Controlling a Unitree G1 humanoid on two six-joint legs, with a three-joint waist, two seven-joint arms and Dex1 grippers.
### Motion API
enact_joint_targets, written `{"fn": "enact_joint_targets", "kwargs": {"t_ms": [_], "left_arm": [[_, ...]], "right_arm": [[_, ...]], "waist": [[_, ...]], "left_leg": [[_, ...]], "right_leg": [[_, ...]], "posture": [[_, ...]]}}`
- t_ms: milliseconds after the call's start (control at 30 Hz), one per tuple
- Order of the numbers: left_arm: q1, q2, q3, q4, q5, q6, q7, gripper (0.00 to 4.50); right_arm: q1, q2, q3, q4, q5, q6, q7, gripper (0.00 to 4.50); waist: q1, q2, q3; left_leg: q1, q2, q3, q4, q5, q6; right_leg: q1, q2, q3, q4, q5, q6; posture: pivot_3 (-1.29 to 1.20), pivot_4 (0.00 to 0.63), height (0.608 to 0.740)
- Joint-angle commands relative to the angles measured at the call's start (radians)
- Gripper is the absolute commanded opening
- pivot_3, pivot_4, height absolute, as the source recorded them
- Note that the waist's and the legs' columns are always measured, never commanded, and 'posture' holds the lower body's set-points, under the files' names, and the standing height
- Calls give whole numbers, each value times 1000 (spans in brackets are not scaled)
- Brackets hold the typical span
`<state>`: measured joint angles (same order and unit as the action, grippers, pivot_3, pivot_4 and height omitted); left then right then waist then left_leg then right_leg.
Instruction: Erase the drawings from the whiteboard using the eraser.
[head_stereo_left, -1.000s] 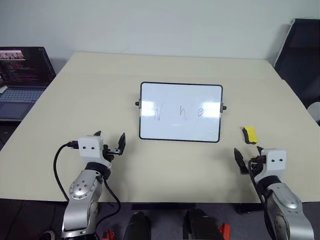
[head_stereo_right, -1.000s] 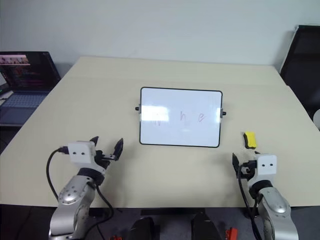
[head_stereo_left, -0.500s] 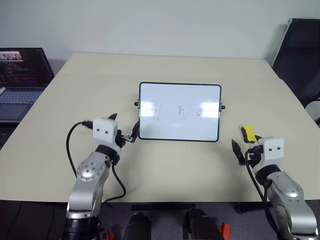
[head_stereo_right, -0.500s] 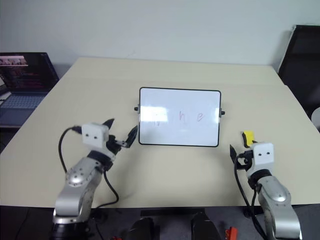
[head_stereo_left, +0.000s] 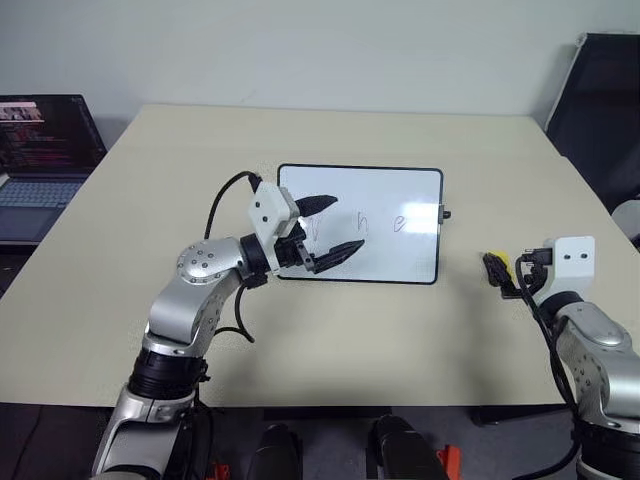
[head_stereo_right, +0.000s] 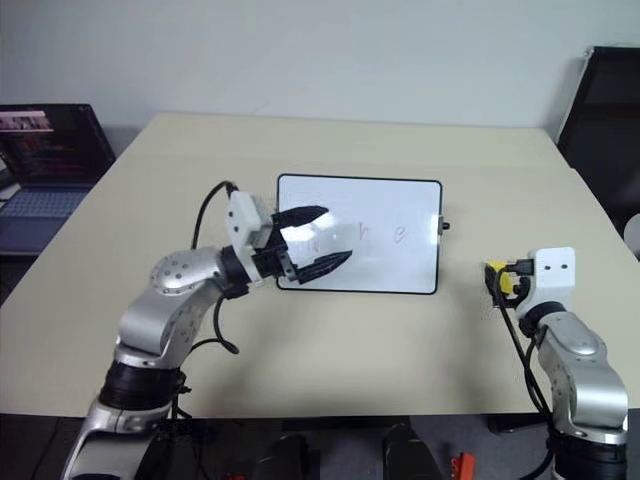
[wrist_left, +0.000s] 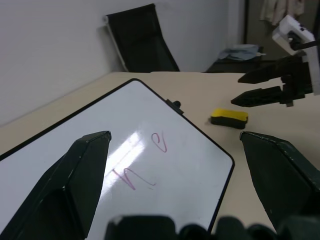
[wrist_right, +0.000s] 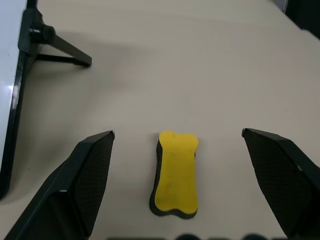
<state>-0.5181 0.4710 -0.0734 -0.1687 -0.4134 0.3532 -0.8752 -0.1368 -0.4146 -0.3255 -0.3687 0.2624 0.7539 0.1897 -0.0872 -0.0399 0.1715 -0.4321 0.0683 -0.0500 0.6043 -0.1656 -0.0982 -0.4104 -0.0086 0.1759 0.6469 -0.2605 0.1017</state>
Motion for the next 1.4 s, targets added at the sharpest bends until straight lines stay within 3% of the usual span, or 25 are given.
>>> {"fn": "enact_joint_targets", "kwargs": {"t_ms": [33,467,833,933,1200,1267,1400], "left_arm": [[-41,25,3,-14,-62,30,-90,4500],[-119,93,-32,24,-99,96,-300,4500],[-142,81,-41,32,-95,93,-332,4500],[-131,85,-38,29,-92,90,-334,4500],[-108,94,-29,23,-88,89,-325,4500],[-98,96,-23,20,-89,96,-315,4500],[-76,104,-17,14,-87,105,-289,4500]], "right_arm": [[-38,-7,-16,22,20,20,4,4483],[-143,24,45,246,-22,-78,-2,4483],[-199,18,46,386,-45,-148,-14,4483],[-191,16,32,385,-36,-137,-18,3911],[-166,31,14,335,-15,-100,-26,1117],[-158,35,13,321,-12,-90,-28,826],[-150,38,12,305,-4,-82,-30,824]], "waist": [[0,0,0],[-1,1,1],[-1,2,1],[-1,2,2],[-1,3,2],[-1,3,2],[-1,3,2]], "left_leg": [[0,0,0,0,0,0],[0,0,0,0,0,0],[0,0,-1,0,0,0],[0,0,-1,0,0,0],[0,0,-1,0,0,0],[0,0,-1,0,0,0],[0,0,-1,0,0,0]], "right_leg": [[0,0,0,0,0,0],[0,0,0,0,0,0],[0,0,-1,0,0,1],[0,0,-1,0,0,1],[0,0,-1,0,0,1],[0,0,-1,0,0,1],[0,0,-1,0,0,1]], "posture": [[0,150,740],[0,150,740],[0,150,740],[0,150,740],[0,150,740],[0,150,740],[0,150,740]]}}
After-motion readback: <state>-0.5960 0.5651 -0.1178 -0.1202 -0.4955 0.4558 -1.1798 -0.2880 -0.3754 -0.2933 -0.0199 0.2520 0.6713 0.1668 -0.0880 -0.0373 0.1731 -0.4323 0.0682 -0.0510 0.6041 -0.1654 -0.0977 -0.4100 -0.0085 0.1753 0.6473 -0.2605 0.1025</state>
